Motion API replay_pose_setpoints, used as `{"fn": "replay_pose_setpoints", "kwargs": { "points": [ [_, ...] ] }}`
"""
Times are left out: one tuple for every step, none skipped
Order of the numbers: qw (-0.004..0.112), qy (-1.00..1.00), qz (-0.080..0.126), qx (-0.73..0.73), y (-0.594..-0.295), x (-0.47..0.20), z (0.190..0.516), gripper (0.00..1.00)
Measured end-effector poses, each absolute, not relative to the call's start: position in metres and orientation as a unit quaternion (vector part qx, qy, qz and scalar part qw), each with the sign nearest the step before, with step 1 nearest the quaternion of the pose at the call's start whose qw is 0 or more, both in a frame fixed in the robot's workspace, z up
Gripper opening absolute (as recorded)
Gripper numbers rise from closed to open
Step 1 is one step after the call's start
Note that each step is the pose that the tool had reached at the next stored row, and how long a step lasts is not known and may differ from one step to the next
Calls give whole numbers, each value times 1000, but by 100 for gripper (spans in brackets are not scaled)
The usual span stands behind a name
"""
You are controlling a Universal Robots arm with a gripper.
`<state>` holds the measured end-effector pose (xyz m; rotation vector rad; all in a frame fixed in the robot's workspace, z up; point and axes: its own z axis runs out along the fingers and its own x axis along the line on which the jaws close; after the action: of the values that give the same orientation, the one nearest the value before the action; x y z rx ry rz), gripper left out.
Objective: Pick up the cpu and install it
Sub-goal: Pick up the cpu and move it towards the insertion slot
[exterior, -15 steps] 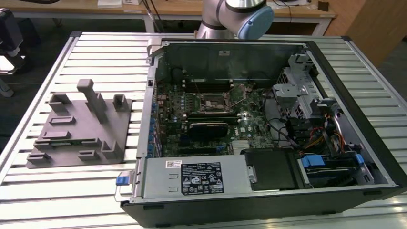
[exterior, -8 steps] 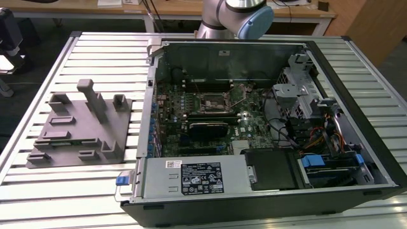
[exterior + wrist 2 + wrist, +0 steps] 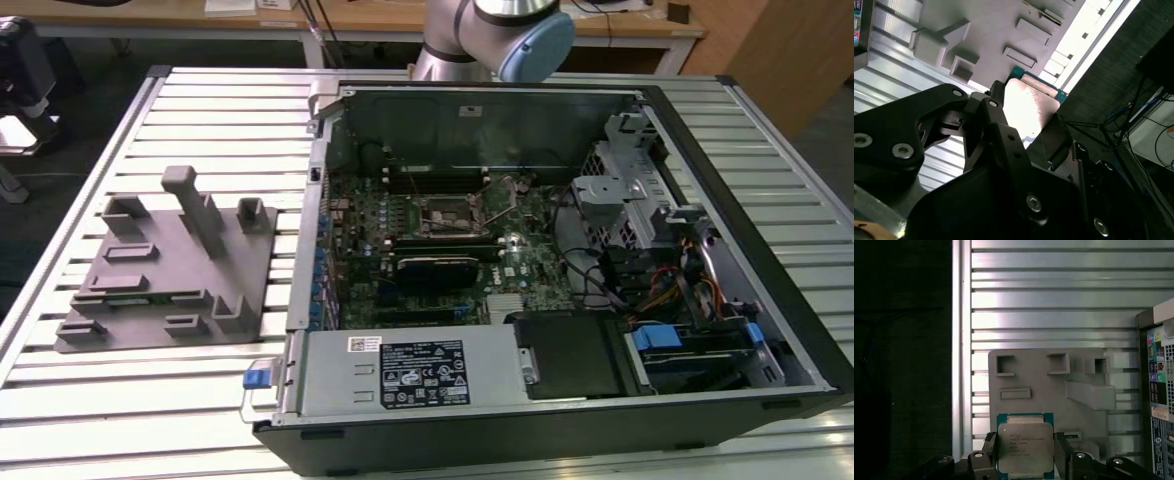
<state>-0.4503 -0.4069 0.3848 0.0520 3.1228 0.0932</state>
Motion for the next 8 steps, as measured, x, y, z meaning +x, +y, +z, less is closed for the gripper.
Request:
{"fn": "replay_pose_setpoints", "kwargs": {
  "points": [
    [9,999,30,17,-407,-449,385,54],
    [9,999,30,17,-407,-449,385,54],
    [9,999,30,17,-407,-448,385,54],
    [9,999,30,17,-407,-448,385,54],
    [8,999,30,17,-407,-448,386,54],
    [8,999,30,17,-407,-448,387,54],
    [8,999,30,17,-407,-448,388,54],
    [8,999,30,17,-407,-447,389,54]
  ]
}}
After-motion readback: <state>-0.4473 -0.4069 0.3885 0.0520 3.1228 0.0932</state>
